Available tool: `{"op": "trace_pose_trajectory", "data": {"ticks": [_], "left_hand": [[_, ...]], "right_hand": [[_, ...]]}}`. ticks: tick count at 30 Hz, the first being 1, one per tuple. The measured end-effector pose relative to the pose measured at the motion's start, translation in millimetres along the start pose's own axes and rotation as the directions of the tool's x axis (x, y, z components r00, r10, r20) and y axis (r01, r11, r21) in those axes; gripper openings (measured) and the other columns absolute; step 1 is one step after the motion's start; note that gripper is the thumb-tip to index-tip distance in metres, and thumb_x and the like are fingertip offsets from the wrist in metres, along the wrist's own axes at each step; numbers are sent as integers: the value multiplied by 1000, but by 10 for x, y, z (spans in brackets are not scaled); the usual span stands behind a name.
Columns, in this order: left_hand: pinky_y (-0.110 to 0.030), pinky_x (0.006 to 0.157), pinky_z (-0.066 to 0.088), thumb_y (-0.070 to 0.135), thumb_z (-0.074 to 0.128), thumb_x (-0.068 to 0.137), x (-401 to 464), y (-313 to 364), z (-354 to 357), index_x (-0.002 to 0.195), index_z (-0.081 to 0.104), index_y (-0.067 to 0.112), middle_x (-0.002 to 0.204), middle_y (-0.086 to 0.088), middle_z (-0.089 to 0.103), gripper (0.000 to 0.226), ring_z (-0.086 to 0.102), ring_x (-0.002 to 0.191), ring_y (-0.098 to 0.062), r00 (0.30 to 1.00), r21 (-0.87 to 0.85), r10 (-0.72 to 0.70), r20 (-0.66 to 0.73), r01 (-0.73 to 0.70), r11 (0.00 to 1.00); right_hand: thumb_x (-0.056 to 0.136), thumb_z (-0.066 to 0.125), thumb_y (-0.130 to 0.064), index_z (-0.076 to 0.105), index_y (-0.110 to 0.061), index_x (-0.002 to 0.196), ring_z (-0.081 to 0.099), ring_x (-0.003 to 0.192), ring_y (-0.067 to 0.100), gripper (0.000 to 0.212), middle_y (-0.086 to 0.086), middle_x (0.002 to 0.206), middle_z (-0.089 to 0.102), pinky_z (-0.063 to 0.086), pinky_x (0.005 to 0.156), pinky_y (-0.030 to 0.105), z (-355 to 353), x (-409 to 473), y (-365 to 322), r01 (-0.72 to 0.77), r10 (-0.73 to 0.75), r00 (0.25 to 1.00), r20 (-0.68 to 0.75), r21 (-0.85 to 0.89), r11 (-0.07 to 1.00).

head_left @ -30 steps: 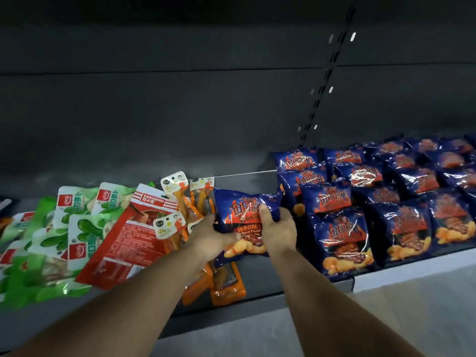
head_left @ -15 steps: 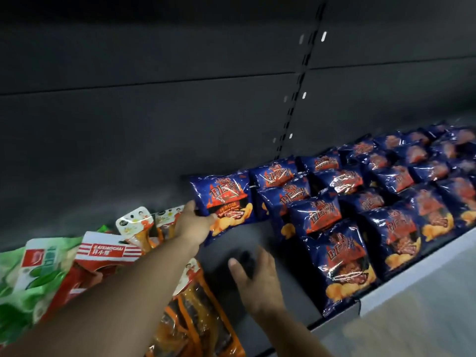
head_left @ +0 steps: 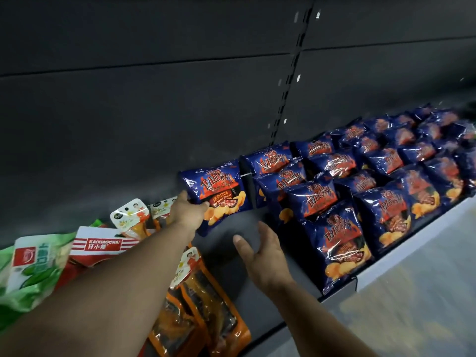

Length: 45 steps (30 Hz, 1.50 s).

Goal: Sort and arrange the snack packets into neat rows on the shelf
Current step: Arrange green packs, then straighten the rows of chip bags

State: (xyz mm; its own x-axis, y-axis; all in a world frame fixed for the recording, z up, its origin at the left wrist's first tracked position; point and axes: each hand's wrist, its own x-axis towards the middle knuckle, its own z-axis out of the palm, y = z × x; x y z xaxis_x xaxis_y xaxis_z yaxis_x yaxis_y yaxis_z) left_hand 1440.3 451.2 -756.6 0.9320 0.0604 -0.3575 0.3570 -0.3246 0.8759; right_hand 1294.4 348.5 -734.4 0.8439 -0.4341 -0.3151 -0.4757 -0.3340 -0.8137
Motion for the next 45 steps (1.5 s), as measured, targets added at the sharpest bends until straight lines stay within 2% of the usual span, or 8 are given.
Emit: {"op": "trace_pose_trajectory", "data": {"ticks": [6, 10, 16, 26, 30, 35, 38, 45], "left_hand": [[-31, 81, 42, 26, 62, 90, -157, -24, -11, 125, 51, 15, 122, -7, 62, 38, 58, 111, -30, 995, 93, 23, -99, -14, 996], [-39, 92, 48, 31, 61, 88, -284, -21, 33, 126, 48, 16, 124, -10, 60, 43, 56, 113, -31, 979, 210, 97, -180, -58, 976], [-38, 99, 38, 35, 55, 93, -578, 71, 84, 148, 26, 18, 146, -14, 32, 64, 37, 131, -32, 979, 318, 133, -157, -78, 945], [-40, 103, 37, 38, 52, 93, -997, -17, -210, 149, 24, 18, 150, -12, 32, 65, 36, 135, -31, 973, 380, 155, -174, -79, 922], [-35, 100, 37, 35, 51, 94, -1191, -114, -549, 148, 26, 18, 144, -12, 39, 62, 41, 130, -31, 956, 343, 134, -262, -37, 939], [-35, 104, 32, 32, 51, 93, -1365, -239, -1027, 148, 27, 12, 146, -16, 37, 63, 36, 133, -32, 897, 293, 57, -439, 84, 952], [-36, 104, 33, 34, 51, 93, -1454, -330, -1257, 147, 28, 14, 146, -14, 38, 63, 37, 132, -31, 863, 235, -5, -505, 143, 961], [-38, 107, 30, 36, 50, 94, -1479, -566, -1987, 150, 21, 15, 150, -14, 29, 67, 35, 134, -33, 809, 159, -73, -583, 202, 966]], "right_hand": [[90, 58, -43, 18, -22, 150, 25, 141, 16, 75, -4, 155, 21, 28, 114, 32, 52, -26, -41, -20, 20, 1000, 8, 66, 998], [91, 57, -42, 22, -24, 149, 25, 141, 15, 71, -5, 154, 23, 27, 112, 29, 69, -10, -116, 22, -21, 1000, -10, 84, 996], [93, 56, -37, 23, -27, 149, 23, 142, 13, 66, -7, 155, 21, 25, 110, 27, 39, -36, -176, 68, -65, 998, -22, 131, 989], [95, 53, -25, 27, -18, 148, 28, 140, 21, 60, 4, 154, 26, 28, 113, 34, 153, -210, -306, 83, -77, 996, -45, 127, 989], [93, 56, -23, 31, -14, 146, 39, 132, 26, 59, 9, 147, 34, 34, 103, 30, 391, -348, -468, 91, -88, 996, -26, 130, 987], [89, 59, -21, 45, -10, 136, 43, 126, 29, 50, 11, 139, 44, 36, 101, 32, 826, -551, -649, 144, -158, 985, 69, 169, 975], [90, 57, -21, 45, -14, 138, 46, 124, 27, 50, 9, 140, 45, 38, 87, 26, 985, -675, -735, 195, -209, 971, 116, 123, 973], [89, 62, -31, 50, -10, 132, 48, 121, 30, 50, 13, 134, 49, 40, 94, 30, 1351, -796, -887, 273, -275, 950, 145, 38, 961]]}}
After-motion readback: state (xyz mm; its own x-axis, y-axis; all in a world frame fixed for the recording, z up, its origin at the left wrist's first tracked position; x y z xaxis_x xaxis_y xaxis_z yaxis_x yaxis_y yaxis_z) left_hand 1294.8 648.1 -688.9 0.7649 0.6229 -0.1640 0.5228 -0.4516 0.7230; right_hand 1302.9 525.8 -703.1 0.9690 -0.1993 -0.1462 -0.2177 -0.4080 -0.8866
